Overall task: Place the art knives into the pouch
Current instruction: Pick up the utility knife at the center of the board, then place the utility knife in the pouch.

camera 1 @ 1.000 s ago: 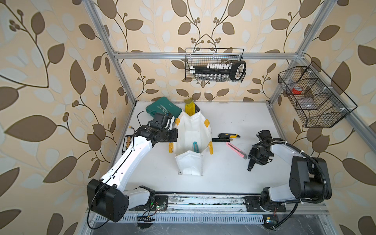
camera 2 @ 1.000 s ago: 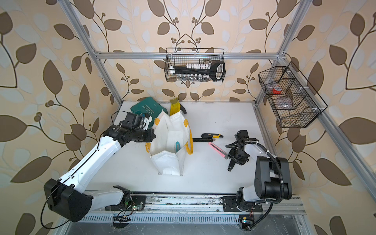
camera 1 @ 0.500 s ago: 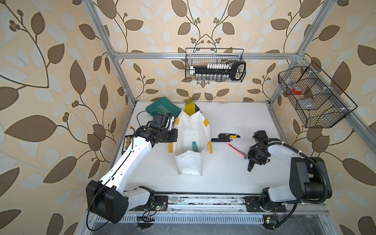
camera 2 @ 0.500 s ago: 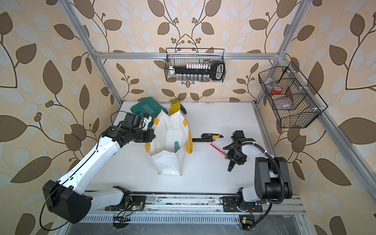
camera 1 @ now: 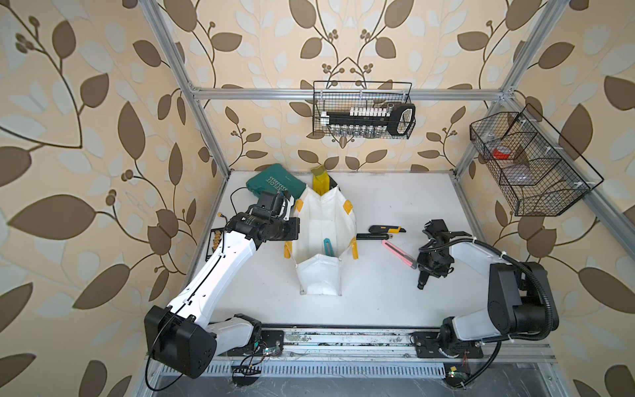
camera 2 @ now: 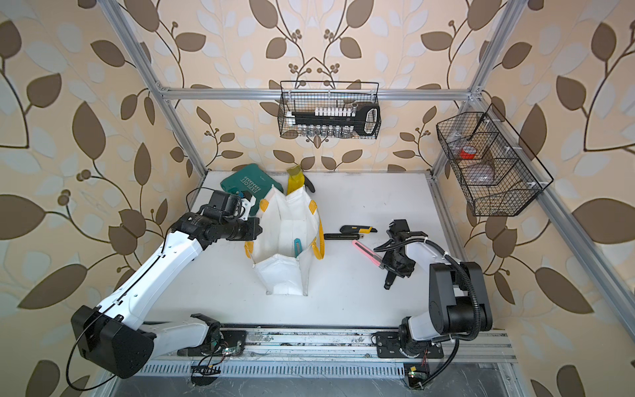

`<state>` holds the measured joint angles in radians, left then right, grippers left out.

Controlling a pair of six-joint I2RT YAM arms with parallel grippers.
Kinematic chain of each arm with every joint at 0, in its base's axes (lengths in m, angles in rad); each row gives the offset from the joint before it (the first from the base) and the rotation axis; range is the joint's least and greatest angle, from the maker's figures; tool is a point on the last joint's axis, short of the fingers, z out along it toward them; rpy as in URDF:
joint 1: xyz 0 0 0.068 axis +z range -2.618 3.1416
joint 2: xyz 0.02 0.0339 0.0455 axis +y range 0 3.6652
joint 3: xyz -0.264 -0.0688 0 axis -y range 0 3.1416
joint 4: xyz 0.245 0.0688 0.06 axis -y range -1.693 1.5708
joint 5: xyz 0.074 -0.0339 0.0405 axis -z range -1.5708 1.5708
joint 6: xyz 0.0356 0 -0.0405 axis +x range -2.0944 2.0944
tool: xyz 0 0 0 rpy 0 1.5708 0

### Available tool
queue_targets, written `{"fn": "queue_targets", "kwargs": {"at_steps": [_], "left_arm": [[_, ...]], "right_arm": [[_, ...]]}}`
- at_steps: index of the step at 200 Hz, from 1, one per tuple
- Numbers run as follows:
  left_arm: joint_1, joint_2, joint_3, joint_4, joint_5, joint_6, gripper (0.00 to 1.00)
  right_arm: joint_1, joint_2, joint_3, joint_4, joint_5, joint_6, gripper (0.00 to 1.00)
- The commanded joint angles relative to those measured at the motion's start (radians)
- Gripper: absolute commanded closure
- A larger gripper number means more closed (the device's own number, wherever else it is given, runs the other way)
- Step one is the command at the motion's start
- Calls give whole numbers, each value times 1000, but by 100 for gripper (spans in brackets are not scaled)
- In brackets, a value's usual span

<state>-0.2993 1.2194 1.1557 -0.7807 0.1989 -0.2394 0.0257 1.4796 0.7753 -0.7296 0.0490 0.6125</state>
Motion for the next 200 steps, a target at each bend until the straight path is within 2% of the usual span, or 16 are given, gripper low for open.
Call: {"fn": "queue_targets", "kwargs": {"at_steps": [1,36,57,107,145,172,200], "left_arm": [[10,-31,2,28,-19,17,100],[10,-31,-3,31,-20,16,100],[10,-23,1,28,-19,16,100],[10,-29,-2,30,-24,18,100],[10,-21,-1,29,-17,18,100],[10,-21,1,28,-17,17,100],[11,-33,-4,32,-20,17,100]], "right_arm": [[13,-38,102,-111,-1,-6,73],[102,-88,320,-245,42,-13,72],[206,-86,463,-315,91,5,72],[474,-12,829,-351,107,92,71],[672,148,1151,-355,161,86,71],[744,303,1334,-366,105,59,71],[803,453,1453,-377,63,36,70]]}}
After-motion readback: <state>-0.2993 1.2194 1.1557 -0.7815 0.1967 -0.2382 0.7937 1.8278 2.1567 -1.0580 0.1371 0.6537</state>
